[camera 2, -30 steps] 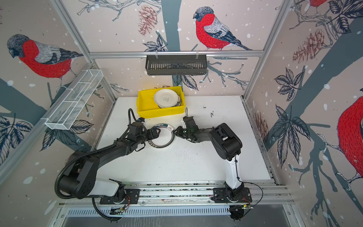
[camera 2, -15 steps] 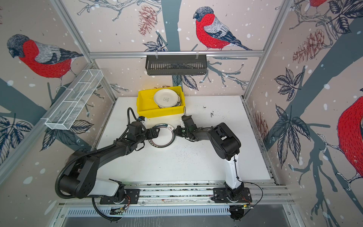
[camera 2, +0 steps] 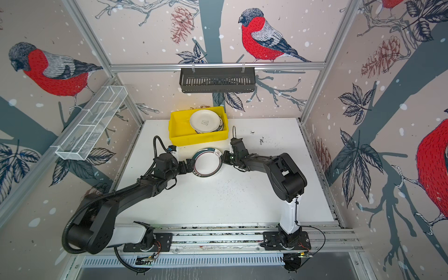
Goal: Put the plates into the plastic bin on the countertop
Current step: 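Grip the green-and-red-rimmed plate edge with the right gripper and tilt it upright, then carry the upright green-and-red-rimmed plate to the yellow bin with the right gripper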
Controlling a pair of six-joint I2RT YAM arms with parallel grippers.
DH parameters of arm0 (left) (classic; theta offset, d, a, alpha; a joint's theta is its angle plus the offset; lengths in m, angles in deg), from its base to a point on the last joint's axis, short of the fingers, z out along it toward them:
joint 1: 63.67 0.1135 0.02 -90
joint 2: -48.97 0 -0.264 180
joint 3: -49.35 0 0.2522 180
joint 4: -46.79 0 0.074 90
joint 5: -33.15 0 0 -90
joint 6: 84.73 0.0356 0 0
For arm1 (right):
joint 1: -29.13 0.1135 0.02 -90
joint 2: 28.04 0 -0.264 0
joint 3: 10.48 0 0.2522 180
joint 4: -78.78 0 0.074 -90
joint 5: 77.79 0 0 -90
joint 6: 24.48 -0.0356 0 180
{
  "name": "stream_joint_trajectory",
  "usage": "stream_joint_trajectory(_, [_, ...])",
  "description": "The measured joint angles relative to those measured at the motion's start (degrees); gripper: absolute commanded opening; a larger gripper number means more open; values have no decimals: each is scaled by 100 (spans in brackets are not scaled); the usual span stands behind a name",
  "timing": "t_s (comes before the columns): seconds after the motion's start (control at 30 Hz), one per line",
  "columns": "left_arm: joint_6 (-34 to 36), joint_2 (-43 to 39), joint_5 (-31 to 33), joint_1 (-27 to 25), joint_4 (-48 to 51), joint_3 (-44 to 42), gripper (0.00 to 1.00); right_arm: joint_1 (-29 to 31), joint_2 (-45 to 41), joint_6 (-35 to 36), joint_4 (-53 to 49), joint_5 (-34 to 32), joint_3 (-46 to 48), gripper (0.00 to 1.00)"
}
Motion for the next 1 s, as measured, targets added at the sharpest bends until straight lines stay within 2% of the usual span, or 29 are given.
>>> stream_joint_trajectory(0.73, [-72, 11, -33, 0, -297, -173, 97, -778, -2369, 933, -1770, -968, 258, 0])
stream_joint_trajectory(1.0, [-94, 74, -153, 0, -413, -175, 97, -929, -2430, 748, -1633, -1012, 11, 0])
